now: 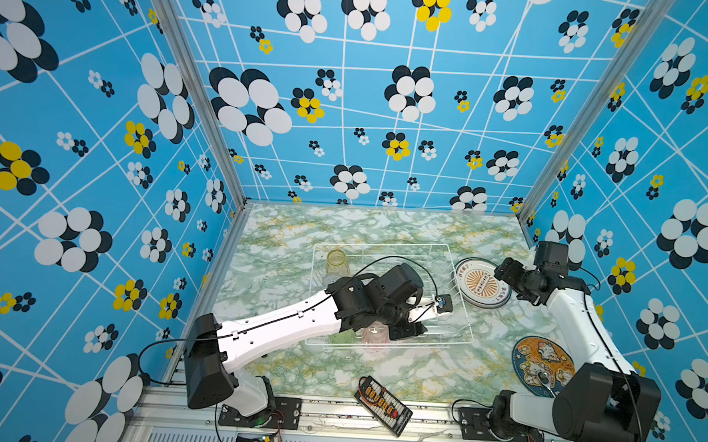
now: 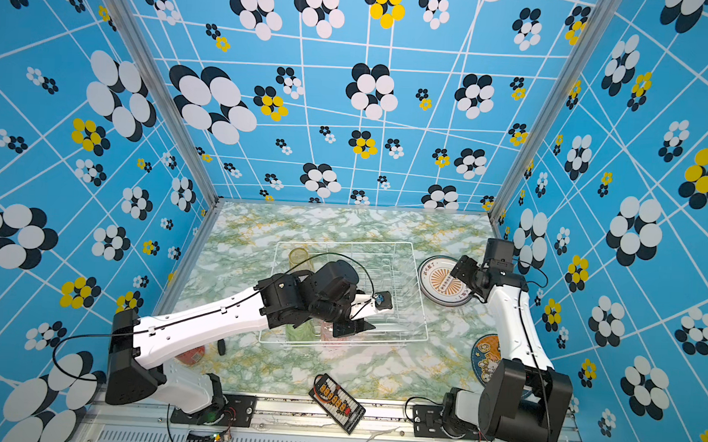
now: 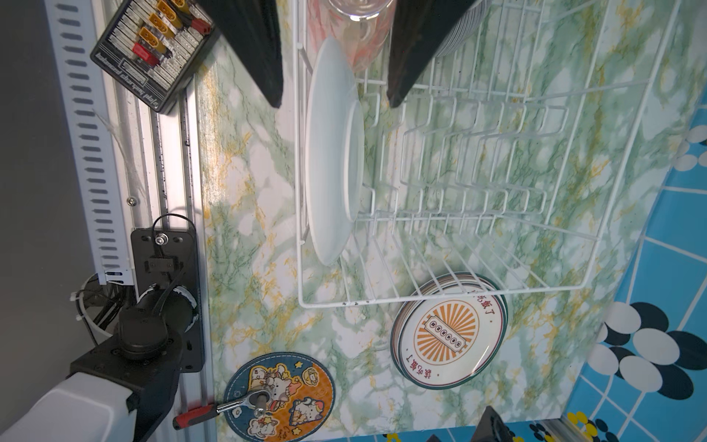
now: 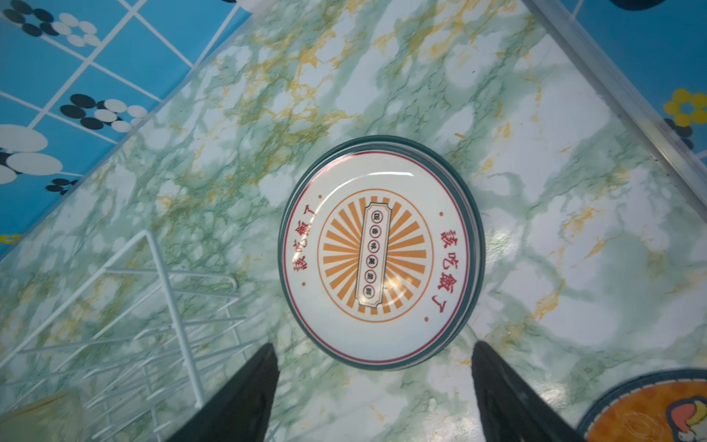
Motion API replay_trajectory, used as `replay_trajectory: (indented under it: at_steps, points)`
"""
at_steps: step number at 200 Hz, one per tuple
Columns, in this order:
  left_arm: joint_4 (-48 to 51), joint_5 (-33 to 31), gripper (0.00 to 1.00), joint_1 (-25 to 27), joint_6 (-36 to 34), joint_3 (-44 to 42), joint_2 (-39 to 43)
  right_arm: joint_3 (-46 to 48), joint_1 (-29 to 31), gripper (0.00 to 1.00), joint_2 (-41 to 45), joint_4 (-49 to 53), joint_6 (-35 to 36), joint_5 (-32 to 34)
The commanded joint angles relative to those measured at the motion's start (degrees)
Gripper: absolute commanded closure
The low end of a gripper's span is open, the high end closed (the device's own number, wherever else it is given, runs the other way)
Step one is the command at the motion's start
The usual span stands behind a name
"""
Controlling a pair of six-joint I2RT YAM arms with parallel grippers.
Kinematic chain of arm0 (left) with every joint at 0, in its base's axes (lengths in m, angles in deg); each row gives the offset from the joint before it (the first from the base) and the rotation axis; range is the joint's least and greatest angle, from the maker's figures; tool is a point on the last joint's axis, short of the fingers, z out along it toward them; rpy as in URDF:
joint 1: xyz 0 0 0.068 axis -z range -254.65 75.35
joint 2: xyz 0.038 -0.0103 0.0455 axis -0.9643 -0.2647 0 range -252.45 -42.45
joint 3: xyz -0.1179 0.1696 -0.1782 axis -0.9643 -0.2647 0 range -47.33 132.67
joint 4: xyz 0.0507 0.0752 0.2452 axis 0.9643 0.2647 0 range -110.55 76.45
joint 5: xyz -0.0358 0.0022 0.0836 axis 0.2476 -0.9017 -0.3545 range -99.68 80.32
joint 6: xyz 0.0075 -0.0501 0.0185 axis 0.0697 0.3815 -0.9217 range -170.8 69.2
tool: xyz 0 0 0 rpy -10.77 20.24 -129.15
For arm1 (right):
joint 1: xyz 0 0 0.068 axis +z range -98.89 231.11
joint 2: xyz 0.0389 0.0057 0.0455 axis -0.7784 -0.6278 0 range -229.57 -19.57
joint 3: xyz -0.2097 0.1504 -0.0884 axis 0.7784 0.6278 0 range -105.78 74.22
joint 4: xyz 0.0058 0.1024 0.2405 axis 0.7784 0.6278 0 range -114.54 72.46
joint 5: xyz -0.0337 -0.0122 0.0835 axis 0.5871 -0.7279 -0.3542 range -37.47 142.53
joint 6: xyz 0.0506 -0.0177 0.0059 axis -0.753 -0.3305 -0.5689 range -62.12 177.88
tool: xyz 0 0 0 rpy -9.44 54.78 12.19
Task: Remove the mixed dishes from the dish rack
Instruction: 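Release the orange-sunburst plate on the stack and raise the right gripper, then grasp the white cloud-logo plate in the rack with the left gripper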
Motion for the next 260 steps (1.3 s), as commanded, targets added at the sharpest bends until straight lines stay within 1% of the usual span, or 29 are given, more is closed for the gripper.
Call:
replay_trajectory:
  at_steps: [1, 32, 64, 135, 137, 139, 153, 175, 191, 208, 224, 260]
  points:
    - [5.38, -3.00, 0.55, 1.17, -1.73, 3.34, -4.30, 2.21, 2.32, 0.19, 3.55, 3.40, 1.42, -2.56]
    - [6.79, -6.59, 0.54, 2.21, -2.23, 5.83, -7.26, 4.74, 2.90, 0.19, 9.51, 4.75, 1.23, -2.70]
    - [8.13, -8.98, 0.54, 2.69, -2.49, 8.28, -10.42, 5.46, 2.94, 0.19, 13.32, 6.34, 1.68, -2.64]
    - [13.84, -9.37, 0.56, 3.58, -2.68, 14.35, -17.19, 6.03, 2.94, 0.19, 15.35, 6.06, 1.69, -3.56]
    - [13.92, -9.52, 0.59, 3.58, -2.71, 14.44, -17.37, 6.06, 2.92, 0.19, 15.35, 6.06, 1.78, -3.59]
    - [13.96, -9.78, 0.60, 3.58, -2.72, 14.48, -17.54, 6.09, 2.94, 0.19, 15.35, 6.00, 1.72, -3.60]
    - [13.94, -11.99, 0.64, 3.58, -2.62, 15.18, -18.56, 6.29, 2.94, 0.19, 15.43, 5.85, 1.74, -3.69]
    - [13.83, -15.58, 0.73, 3.56, -2.49, 16.48, -19.71, 6.67, 2.94, 0.19, 15.73, 5.61, 1.79, -3.69]
    - [13.04, -17.99, 0.75, 3.67, -2.63, 16.89, -20.51, 7.00, 2.94, 0.19, 15.91, 5.38, 1.86, -3.61]
    - [11.72, -19.64, 0.76, 3.84, -2.64, 16.67, -20.93, 7.29, 2.94, 0.19, 16.22, 5.20, 1.90, -3.51]
    - [10.90, -20.89, 0.78, 3.93, -2.58, 16.54, -21.15, 7.61, 2.94, 0.19, 16.40, 5.08, 1.97, -3.34]
    - [9.93, -23.66, 0.92, 4.15, -2.71, 16.34, -21.90, 8.18, 2.94, 0.19, 16.15, 4.54, 1.85, -3.59]
